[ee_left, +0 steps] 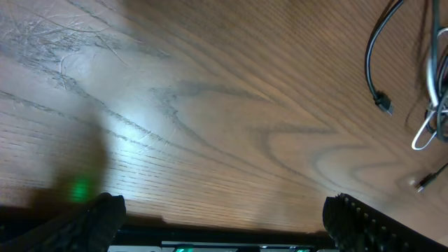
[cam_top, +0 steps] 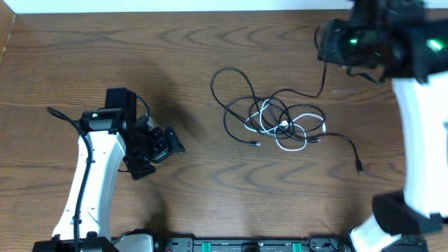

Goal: Untangle cables

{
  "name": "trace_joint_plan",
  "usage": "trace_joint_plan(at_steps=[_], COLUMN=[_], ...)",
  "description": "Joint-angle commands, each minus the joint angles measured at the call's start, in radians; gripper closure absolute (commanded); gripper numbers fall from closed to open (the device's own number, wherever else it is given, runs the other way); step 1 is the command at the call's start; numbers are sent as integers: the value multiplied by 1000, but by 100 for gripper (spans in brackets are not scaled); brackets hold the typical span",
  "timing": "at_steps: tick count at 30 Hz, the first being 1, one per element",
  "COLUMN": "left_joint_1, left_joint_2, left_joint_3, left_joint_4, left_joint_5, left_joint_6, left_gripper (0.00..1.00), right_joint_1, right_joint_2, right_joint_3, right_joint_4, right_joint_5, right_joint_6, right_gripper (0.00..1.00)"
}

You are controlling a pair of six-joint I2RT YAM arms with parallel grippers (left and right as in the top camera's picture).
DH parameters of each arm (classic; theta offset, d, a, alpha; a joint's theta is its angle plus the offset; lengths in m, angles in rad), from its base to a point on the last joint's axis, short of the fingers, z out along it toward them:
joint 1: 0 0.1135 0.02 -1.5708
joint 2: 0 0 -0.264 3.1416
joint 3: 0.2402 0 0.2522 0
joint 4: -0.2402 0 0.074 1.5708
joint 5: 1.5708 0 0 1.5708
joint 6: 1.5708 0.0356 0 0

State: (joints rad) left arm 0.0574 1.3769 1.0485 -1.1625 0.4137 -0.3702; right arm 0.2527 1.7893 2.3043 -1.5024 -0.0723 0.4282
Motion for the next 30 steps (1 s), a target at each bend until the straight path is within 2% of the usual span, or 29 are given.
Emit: trace_joint_plan(at_steps=[1, 4, 5, 6, 7, 8, 9, 10, 18, 21, 23, 30], left_joint_1=[3, 3, 3, 3, 3, 3, 3, 3, 3, 3, 3, 2], left_joint_2=[2, 2, 2, 2, 2, 2, 2, 2, 2, 2, 2, 2], left_joint_3=[-5, -5, -5, -5, -5, -5, -5, -5, -5, -5, -5, -5], left_joint_4=[-4, -7, -7, -7, -6, -6, -6, -6, -6, -2, 0, -2], left_joint_5=[5, 5, 5, 5, 5, 5, 5, 5, 5, 5, 5, 5], left_joint_6=[-10, -10, -10, -10, -10, -10, -10, -10, -10, -10, -10, -10], left_gripper=[5, 5, 5, 5, 5, 5, 4, 4, 5, 5, 5, 5], right_joint_1=[3, 3, 3, 4, 5, 5, 7, 10, 18, 24, 32, 65], right_joint_2=[97, 169, 187, 211, 229, 247, 261, 275, 317, 323, 325, 325], right_joint_3=[-7, -7, -7, -7, -7, -7, -7, -8, -9, -9, -19, -187], right_joint_4=[-74, -127, -139, -157, -169, -183, -194, -196, -191, -196, -196, -143], right_joint_5=[66, 58, 54, 45, 35, 32, 32, 36, 61, 16, 15, 48], right_joint_6=[-18, -36, -51, -73, -91, -106, -112, -112, -118, -212, -220, -221], right_gripper=[99, 99, 91, 71, 43, 29, 11, 1, 1, 1, 1, 1])
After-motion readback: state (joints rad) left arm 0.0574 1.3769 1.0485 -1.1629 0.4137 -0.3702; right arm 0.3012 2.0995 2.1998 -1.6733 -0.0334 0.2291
